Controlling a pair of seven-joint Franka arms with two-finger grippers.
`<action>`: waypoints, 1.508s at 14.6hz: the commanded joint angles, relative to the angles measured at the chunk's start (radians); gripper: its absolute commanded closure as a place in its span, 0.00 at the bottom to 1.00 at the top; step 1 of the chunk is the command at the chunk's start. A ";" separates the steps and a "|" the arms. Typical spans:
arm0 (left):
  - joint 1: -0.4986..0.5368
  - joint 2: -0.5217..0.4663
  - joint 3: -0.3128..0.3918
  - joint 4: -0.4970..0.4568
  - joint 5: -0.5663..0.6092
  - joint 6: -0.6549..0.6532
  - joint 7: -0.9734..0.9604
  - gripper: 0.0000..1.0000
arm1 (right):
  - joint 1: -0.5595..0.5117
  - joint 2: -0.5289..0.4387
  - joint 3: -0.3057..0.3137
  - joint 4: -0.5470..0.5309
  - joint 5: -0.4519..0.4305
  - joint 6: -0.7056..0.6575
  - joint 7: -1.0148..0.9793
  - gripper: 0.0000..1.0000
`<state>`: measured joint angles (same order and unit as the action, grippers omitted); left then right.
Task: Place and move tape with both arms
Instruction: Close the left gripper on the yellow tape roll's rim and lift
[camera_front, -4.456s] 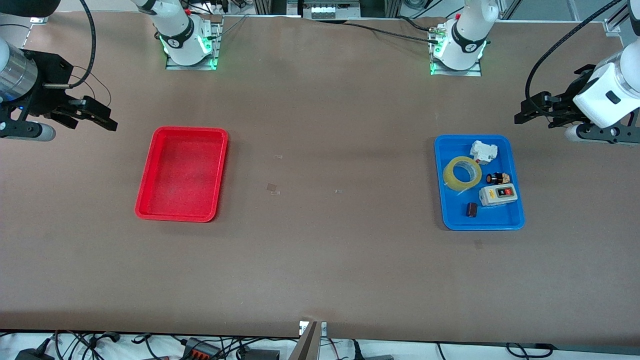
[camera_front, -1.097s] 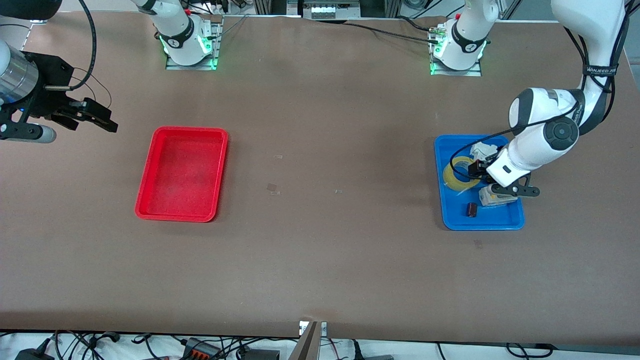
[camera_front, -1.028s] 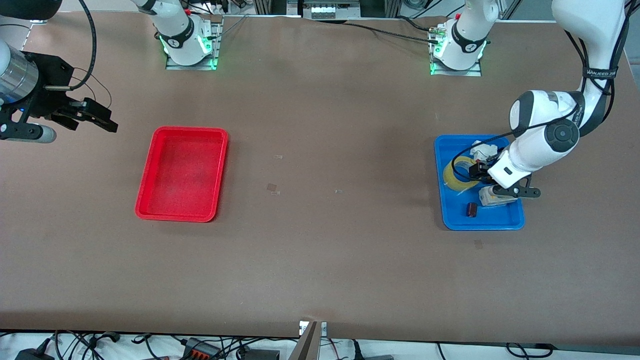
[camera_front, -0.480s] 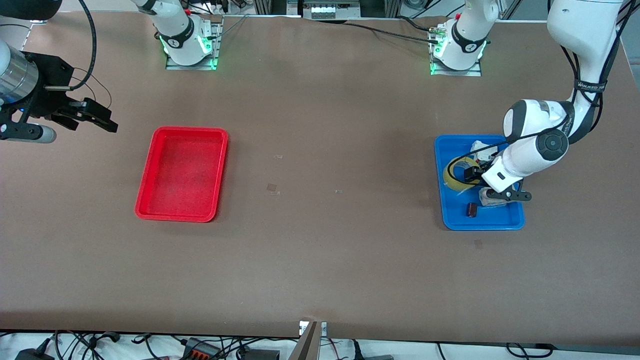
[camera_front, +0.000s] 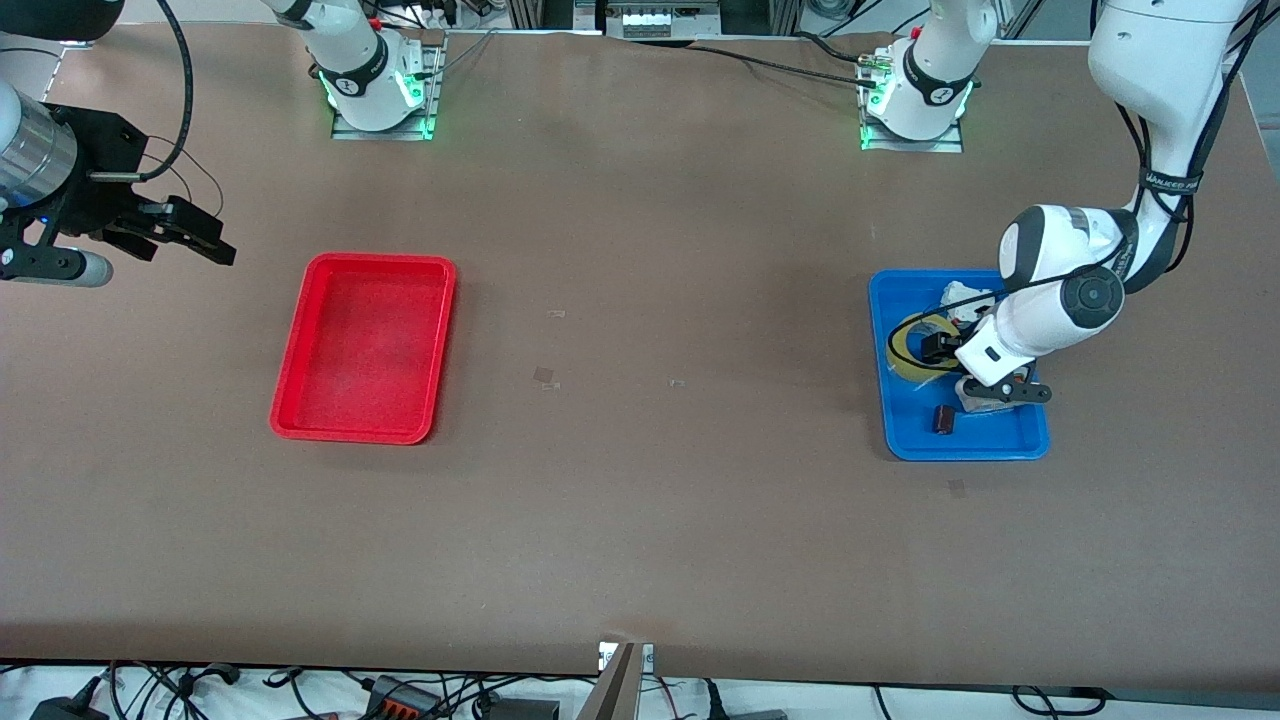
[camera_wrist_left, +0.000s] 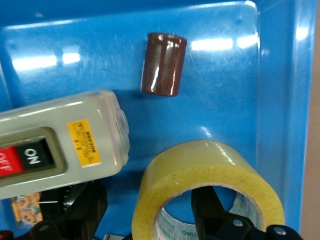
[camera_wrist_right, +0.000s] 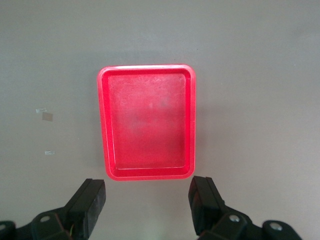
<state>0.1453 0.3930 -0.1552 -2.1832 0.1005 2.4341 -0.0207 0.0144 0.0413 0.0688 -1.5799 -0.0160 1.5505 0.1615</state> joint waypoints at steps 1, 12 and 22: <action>0.000 0.004 -0.001 0.003 0.022 0.008 -0.012 0.00 | -0.007 0.008 0.003 0.018 -0.002 -0.007 0.006 0.02; 0.010 -0.006 0.003 0.010 0.022 -0.027 -0.007 1.00 | -0.007 0.008 0.003 0.018 -0.002 -0.007 0.006 0.02; 0.008 -0.115 -0.052 0.264 0.022 -0.416 -0.010 1.00 | -0.010 0.012 0.002 0.020 -0.002 -0.006 0.006 0.02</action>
<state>0.1553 0.3039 -0.1640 -1.9924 0.1017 2.1293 -0.0191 0.0123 0.0452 0.0682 -1.5799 -0.0160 1.5506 0.1616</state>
